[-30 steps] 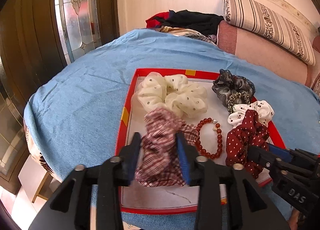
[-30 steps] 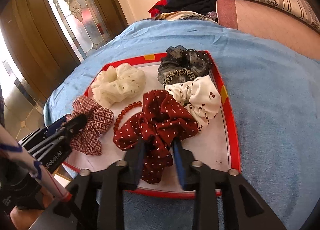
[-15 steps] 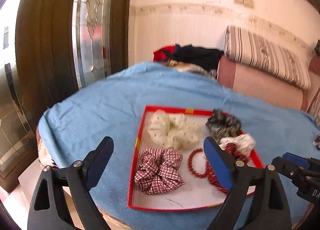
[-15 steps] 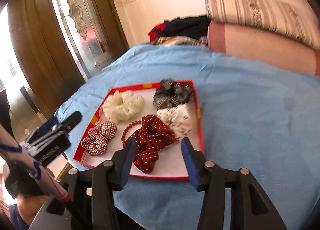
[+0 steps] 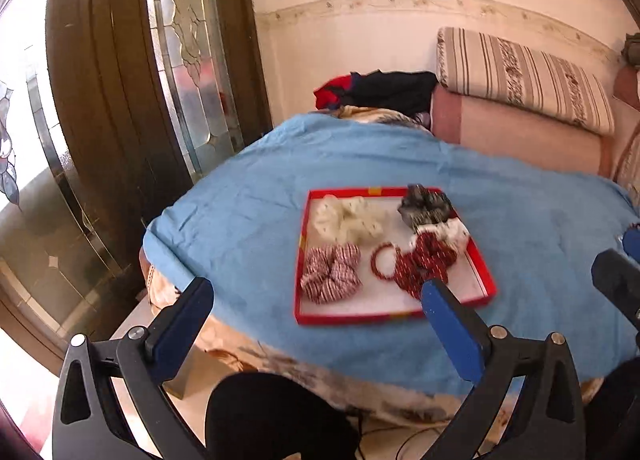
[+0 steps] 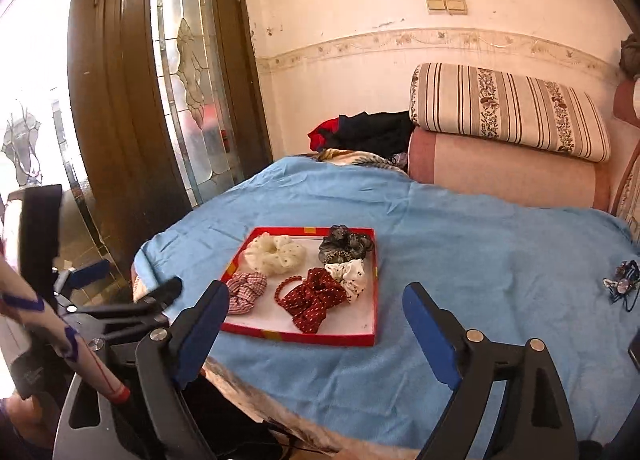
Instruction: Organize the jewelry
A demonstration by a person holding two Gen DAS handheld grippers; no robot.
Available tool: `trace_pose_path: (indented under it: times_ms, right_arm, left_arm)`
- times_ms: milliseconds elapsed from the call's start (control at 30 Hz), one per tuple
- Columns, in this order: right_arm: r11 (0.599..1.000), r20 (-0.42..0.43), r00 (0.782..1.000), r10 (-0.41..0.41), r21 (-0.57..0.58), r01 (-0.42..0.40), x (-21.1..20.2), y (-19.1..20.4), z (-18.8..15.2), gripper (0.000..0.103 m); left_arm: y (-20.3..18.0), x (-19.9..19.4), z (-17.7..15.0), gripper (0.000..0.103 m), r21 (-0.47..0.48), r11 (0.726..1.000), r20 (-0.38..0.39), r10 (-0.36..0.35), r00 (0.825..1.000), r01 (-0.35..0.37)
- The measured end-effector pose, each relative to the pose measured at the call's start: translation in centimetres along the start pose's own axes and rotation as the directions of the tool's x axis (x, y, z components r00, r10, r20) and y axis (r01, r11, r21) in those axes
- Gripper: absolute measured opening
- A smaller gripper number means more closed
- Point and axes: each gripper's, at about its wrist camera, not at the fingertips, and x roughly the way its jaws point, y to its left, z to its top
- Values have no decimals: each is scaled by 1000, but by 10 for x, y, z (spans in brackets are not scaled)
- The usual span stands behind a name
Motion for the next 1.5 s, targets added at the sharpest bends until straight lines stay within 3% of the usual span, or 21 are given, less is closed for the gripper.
trace_pose_path:
  times_ms: [100, 600, 833, 1500]
  right_arm:
    - [999, 11, 1000, -13, -29, 13, -5, 5, -2, 92]
    - [997, -14, 999, -39, -73, 38, 5, 15, -2, 92]
    - [996, -71, 996, -62, -70, 57, 25, 9, -5, 92]
    - [995, -148, 986, -80, -76, 70, 63, -2, -10, 92]
  left_arm:
    - [0, -3, -10, 103, -4, 999, 17, 46, 999, -46]
    - [9, 19, -5, 103, -60, 998, -18, 35, 999, -36]
    - [14, 40, -3, 103, -102, 994, -48, 25, 999, -29]
    - [10, 81, -4, 103, -87, 994, -115, 61, 991, -71]
